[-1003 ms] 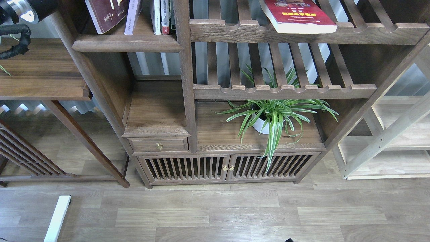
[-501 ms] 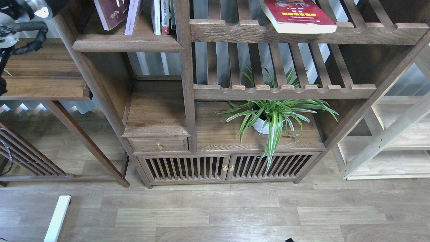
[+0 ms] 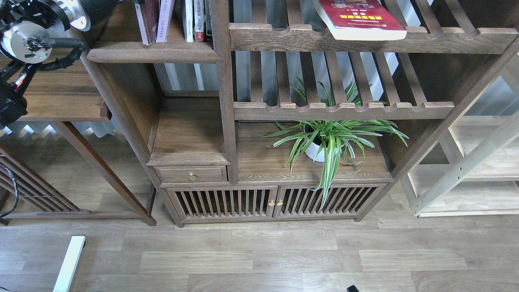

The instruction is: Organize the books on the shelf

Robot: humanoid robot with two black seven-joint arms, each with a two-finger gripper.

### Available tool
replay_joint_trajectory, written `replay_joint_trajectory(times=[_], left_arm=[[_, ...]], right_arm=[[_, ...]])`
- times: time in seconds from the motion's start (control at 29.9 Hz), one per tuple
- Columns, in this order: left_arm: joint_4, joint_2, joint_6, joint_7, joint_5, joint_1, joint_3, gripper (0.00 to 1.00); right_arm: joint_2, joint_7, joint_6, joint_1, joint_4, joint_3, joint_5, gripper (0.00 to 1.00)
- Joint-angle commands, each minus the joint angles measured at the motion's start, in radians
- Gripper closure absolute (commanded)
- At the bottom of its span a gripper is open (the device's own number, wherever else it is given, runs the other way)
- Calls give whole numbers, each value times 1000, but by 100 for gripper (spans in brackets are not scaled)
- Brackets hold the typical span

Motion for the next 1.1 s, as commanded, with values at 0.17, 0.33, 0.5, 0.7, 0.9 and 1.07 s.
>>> replay_joint_trajectory(times=[0.17,0.33,0.5,0.7,0.9,1.07], left_arm=[[13,19,-44,-11,9,-1,46,98],[13,19,-43,-9,9,0,57,83],[3,17,-43,-16,7,2,58,61],[-19,22,-46,-48,7,2,55,50],[-56,25,-47,-65,5,3,41,43],[-123,69,-47,-65,-1,15,18,35]], right_arm=[[3,0,0,-1,1,-3,4,1],[1,0,0,-1,0,-3,4,1],[3,-1,0,-1,0,-9,3,1],[8,-3,0,-1,1,-14,1,1],[8,-4,0,-1,0,-15,1,1],[6,-3,0,4,0,-14,1,1]])
